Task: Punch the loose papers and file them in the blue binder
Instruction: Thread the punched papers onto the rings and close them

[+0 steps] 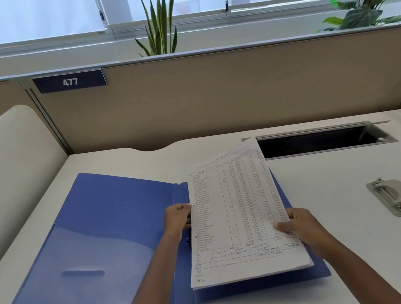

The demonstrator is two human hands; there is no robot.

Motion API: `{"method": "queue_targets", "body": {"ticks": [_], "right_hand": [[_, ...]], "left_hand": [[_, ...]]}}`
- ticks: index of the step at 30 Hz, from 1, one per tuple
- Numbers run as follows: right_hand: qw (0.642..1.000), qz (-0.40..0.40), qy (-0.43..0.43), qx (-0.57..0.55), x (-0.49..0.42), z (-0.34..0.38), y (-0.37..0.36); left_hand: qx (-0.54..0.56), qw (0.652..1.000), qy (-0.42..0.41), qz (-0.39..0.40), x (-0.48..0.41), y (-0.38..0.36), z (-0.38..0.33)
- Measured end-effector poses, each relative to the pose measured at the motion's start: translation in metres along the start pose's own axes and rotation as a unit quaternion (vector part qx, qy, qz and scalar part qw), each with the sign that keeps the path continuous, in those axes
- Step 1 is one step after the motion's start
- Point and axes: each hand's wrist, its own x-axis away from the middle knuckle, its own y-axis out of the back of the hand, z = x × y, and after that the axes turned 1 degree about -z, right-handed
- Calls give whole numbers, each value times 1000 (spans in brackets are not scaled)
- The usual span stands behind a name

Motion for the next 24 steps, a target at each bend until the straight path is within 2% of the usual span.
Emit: {"method": "queue_targets", "body": {"ticks": [4,14,24], "right_hand": [[1000,-5,-8,9,-4,3,-3],[999,-7,-12,33,-7,8,-1],[999,6,24,20,-1,20,-1]], "left_hand": [[-7,1000,-9,-16,-9,-1,1],[-25,1000,-5,7,-17,-2,5],[-47,999,10,4,-21,-4,1]]}}
